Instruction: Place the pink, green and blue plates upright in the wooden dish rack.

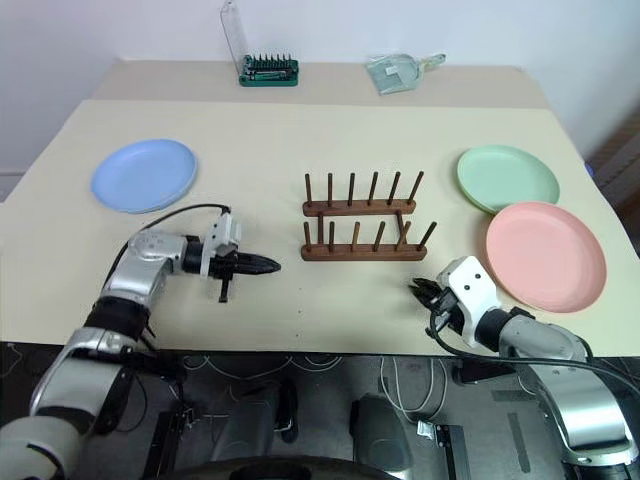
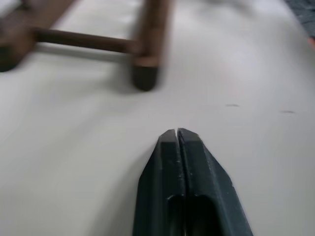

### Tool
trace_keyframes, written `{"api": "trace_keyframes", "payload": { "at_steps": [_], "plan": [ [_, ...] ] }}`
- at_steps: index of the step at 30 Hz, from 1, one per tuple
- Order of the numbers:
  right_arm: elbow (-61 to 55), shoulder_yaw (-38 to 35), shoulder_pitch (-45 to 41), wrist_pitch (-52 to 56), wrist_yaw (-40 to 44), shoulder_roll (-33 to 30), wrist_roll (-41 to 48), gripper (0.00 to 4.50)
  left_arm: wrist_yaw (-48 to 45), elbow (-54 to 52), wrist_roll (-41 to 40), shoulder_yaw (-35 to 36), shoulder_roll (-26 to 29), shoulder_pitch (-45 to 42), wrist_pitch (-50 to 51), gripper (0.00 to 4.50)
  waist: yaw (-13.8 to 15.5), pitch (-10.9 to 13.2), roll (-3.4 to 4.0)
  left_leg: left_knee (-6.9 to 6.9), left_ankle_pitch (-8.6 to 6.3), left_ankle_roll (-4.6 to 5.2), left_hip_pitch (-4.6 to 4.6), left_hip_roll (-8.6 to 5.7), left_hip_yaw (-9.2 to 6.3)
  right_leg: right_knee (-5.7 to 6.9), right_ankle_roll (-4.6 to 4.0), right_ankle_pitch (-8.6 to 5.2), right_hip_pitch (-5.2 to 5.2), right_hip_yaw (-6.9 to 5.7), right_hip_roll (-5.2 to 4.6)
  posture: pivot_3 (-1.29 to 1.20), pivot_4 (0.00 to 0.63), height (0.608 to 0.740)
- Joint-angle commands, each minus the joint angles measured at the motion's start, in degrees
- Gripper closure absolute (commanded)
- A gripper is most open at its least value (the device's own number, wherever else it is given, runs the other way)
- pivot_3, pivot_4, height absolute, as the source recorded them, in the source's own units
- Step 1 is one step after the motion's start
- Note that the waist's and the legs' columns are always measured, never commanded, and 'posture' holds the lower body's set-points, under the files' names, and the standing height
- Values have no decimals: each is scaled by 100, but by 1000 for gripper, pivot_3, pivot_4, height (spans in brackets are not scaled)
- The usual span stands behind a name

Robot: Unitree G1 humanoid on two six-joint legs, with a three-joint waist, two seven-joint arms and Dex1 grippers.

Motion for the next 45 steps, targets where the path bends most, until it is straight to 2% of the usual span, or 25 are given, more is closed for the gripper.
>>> {"api": "trace_keyframes", "payload": {
  "at_steps": [1,6,11,16,36,45],
  "plan": [
    [107,11,-185,-4,-17,-119,-171,4452,251,-1124,8,-257,-27,218,365,4500,6,0,0,1,0,0,0,-1,-1,0,0,0,2,0,-1,0,150,732],
    [486,310,-511,-34,-51,-204,-559,4452,1230,-1717,433,-621,-391,364,731,4500,2,-1,2,-1,0,1,4,-1,-2,0,0,0,4,0,1,0,150,732],
    [938,639,-929,-177,-170,-107,-956,4452,1940,-1708,609,-705,-700,416,958,4500,-26,-1,2,0,0,0,7,1,-1,2,0,0,2,1,6,0,150,732],
    [1559,933,-1461,-414,-297,28,-1327,4452,2619,-1432,931,-745,-856,327,767,4500,-16,-1,1,4,1,-2,8,0,0,2,0,0,6,0,6,0,150,732],
    [3340,1288,-2874,-1658,-514,582,-2040,4452,4074,-16,1098,-481,-1110,-356,193,4500,-21,-4,4,5,19,-31,15,0,1,5,1,1,11,0,8,0,150,732],
    [3676,1246,-3062,-1960,-564,663,-2162,4452,4083,121,1052,-485,-1095,-385,46,4500,-21,-4,4,4,23,-37,15,0,6,4,1,1,10,-2,10,0,150,732]
  ]
}}
